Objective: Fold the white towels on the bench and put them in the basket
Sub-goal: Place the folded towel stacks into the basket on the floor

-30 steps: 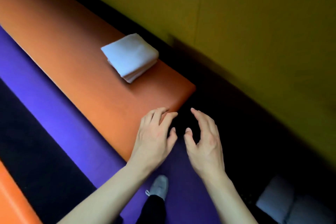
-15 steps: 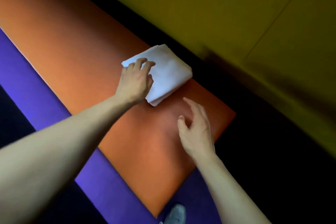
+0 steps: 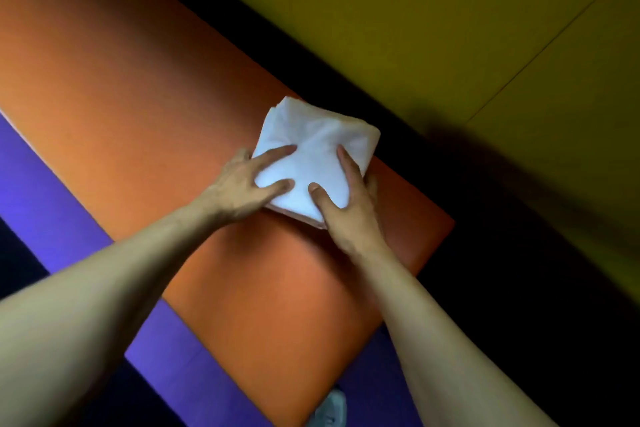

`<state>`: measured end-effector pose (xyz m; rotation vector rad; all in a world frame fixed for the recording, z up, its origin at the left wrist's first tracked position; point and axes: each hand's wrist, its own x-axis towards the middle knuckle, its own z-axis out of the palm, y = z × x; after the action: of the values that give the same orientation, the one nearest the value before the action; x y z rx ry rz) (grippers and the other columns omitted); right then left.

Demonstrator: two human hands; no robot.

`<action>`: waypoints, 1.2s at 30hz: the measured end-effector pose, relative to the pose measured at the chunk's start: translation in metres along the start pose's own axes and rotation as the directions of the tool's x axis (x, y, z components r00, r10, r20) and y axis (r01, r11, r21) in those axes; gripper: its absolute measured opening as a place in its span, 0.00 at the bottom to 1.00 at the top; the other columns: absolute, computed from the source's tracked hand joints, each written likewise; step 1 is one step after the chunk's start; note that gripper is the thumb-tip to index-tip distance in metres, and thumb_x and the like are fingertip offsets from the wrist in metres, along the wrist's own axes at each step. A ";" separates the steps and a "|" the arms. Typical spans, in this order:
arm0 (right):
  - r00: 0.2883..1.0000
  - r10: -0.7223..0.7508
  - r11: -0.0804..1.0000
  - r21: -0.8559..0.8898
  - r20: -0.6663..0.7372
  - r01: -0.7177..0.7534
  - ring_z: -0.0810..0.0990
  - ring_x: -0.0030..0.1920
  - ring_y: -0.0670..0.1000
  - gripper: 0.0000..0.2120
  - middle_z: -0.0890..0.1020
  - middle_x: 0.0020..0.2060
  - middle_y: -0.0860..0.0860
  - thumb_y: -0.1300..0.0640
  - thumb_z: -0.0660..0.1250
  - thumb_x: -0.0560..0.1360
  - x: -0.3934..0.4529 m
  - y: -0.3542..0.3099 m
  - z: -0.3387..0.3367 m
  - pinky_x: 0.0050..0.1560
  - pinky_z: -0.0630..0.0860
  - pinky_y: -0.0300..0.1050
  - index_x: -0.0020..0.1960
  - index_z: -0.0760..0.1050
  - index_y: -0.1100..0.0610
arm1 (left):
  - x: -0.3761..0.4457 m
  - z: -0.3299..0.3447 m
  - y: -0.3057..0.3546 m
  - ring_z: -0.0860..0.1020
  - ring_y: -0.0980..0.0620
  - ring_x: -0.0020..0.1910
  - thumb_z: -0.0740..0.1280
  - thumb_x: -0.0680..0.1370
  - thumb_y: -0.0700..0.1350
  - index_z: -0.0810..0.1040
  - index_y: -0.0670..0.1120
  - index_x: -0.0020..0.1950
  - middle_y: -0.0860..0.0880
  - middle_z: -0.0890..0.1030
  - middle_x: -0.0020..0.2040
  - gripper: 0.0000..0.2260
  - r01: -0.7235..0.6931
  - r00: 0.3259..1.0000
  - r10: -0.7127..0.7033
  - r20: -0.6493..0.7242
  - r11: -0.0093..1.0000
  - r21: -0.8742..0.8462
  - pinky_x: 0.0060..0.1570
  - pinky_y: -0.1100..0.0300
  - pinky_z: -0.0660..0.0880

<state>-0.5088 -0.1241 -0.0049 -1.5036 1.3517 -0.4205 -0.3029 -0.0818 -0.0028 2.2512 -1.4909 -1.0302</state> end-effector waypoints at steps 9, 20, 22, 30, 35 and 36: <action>0.993 0.011 0.999 0.030 0.116 -0.015 0.66 0.66 0.40 0.36 0.67 0.72 0.45 0.48 0.73 0.75 -0.030 0.036 -0.031 0.59 0.62 0.26 0.74 0.59 0.28 | -0.072 0.070 0.025 0.68 0.52 0.71 0.71 0.71 0.61 0.77 0.70 0.63 0.52 0.64 0.68 0.20 0.094 0.964 -0.195 -0.179 0.884 -0.458 0.72 0.55 0.66; 0.945 0.108 0.971 0.171 0.309 -0.167 0.68 0.72 0.41 0.39 0.68 0.74 0.39 0.45 0.77 0.72 -0.076 0.054 -0.060 0.73 0.67 0.39 0.74 0.60 0.27 | -0.129 0.105 0.046 0.75 0.65 0.62 0.71 0.79 0.47 0.79 0.66 0.63 0.57 0.77 0.66 0.17 0.091 0.974 -0.206 -0.099 0.746 -0.660 0.62 0.66 0.74; 0.940 0.126 0.961 0.196 0.318 -0.195 0.68 0.72 0.42 0.39 0.67 0.74 0.39 0.46 0.77 0.72 -0.089 0.063 -0.066 0.70 0.68 0.36 0.74 0.59 0.26 | -0.140 0.112 0.052 0.74 0.65 0.64 0.72 0.78 0.50 0.78 0.67 0.65 0.55 0.75 0.67 0.18 0.092 0.978 -0.189 -0.086 0.768 -0.634 0.61 0.68 0.71; 0.972 0.130 0.923 0.333 0.197 -0.192 0.63 0.71 0.32 0.40 0.66 0.70 0.28 0.49 0.77 0.71 -0.168 0.130 -0.101 0.69 0.64 0.31 0.73 0.60 0.26 | -0.192 0.169 0.095 0.68 0.58 0.71 0.69 0.72 0.55 0.77 0.67 0.66 0.64 0.76 0.67 0.22 0.049 0.994 -0.095 -0.056 0.834 -0.550 0.69 0.56 0.65; 0.977 0.190 0.893 0.395 0.100 -0.215 0.65 0.64 0.23 0.40 0.67 0.66 0.25 0.54 0.76 0.73 -0.249 0.188 -0.165 0.58 0.66 0.22 0.73 0.61 0.27 | -0.241 0.239 0.151 0.69 0.65 0.67 0.70 0.71 0.54 0.77 0.68 0.65 0.62 0.75 0.66 0.23 0.034 0.999 -0.026 0.022 0.835 -0.549 0.60 0.65 0.67; 0.976 0.203 0.886 0.408 0.085 -0.220 0.66 0.64 0.24 0.39 0.67 0.66 0.25 0.54 0.76 0.73 -0.267 0.202 -0.180 0.60 0.67 0.24 0.72 0.61 0.26 | -0.251 0.256 0.164 0.70 0.67 0.66 0.71 0.70 0.55 0.77 0.68 0.65 0.59 0.75 0.67 0.23 0.034 0.999 -0.016 0.039 0.840 -0.541 0.59 0.67 0.67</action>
<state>-0.8395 0.0626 -0.0039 -0.9968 1.2814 -0.4996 -0.6475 0.1094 0.0099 1.8526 -1.0039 -1.3054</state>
